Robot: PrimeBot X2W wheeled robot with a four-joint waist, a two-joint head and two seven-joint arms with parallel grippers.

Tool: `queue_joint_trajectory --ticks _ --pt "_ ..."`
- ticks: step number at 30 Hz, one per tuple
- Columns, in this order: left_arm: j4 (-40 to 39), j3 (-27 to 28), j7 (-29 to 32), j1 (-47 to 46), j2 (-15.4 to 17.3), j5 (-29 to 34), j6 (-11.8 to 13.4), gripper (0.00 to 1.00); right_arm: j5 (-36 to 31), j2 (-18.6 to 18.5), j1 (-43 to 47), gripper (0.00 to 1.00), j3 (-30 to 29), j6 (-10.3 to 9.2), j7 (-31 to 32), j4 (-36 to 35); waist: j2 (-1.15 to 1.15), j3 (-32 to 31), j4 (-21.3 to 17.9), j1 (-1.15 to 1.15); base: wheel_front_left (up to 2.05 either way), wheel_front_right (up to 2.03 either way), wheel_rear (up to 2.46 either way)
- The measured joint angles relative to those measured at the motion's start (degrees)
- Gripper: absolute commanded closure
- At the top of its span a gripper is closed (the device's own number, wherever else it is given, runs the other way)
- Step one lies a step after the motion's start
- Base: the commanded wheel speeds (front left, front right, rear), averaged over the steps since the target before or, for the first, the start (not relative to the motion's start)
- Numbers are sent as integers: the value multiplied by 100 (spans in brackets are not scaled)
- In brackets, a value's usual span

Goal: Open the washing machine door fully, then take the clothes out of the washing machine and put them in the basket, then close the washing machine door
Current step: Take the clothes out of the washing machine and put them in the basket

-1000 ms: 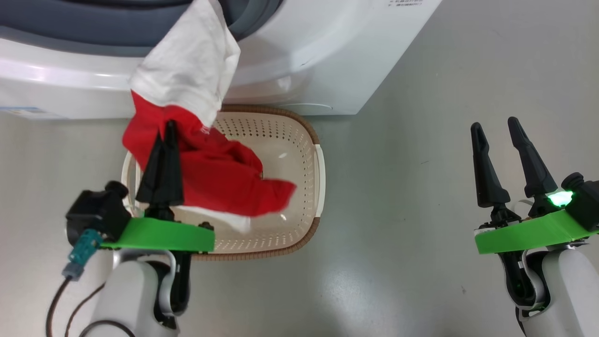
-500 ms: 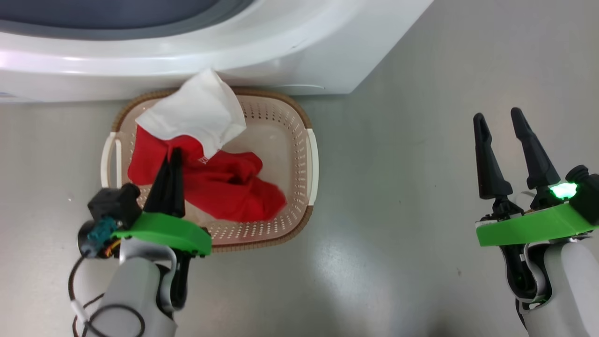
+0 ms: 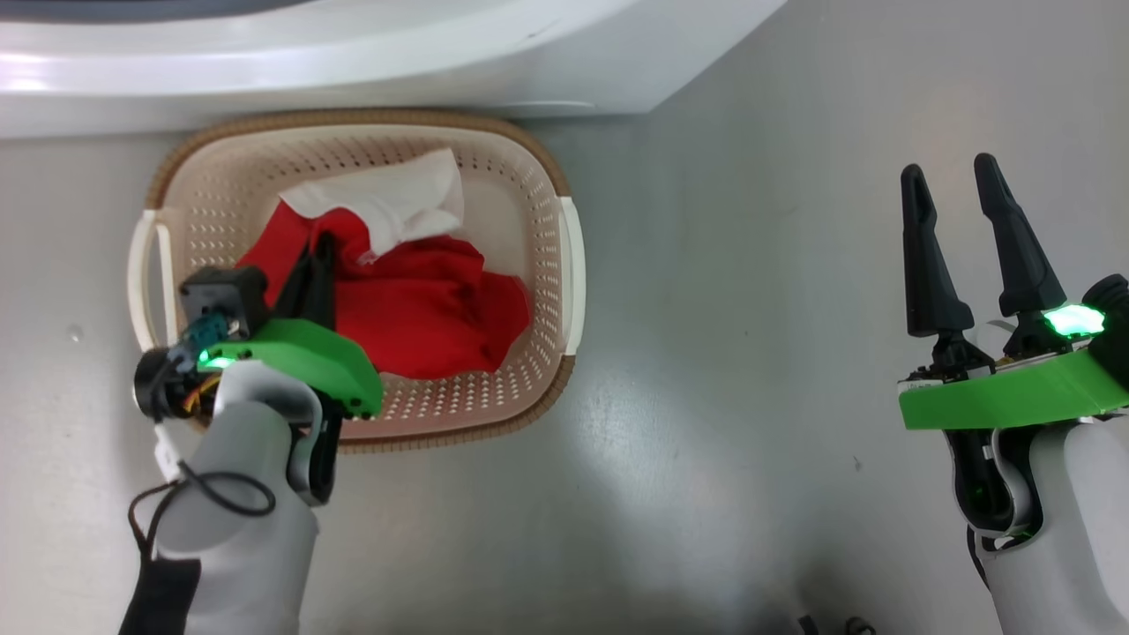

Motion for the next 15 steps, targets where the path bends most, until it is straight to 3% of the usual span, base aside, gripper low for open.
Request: queue_joint_trajectory --ticks 13,14,15 --pt "1207 -38 0 -806 -25 215 -18 100 0 54 -86 0 0 0 0 -12 0 367 -115 0 0 0 0" --pt "1240 -38 0 -825 -25 215 -19 93 0 57 -112 0 0 0 0 -10 0 368 -124 0 0 0 0" --pt "1277 -37 0 -833 -27 215 -20 73 0 58 -144 0 0 0 0 -10 0 365 -131 0 0 0 0"
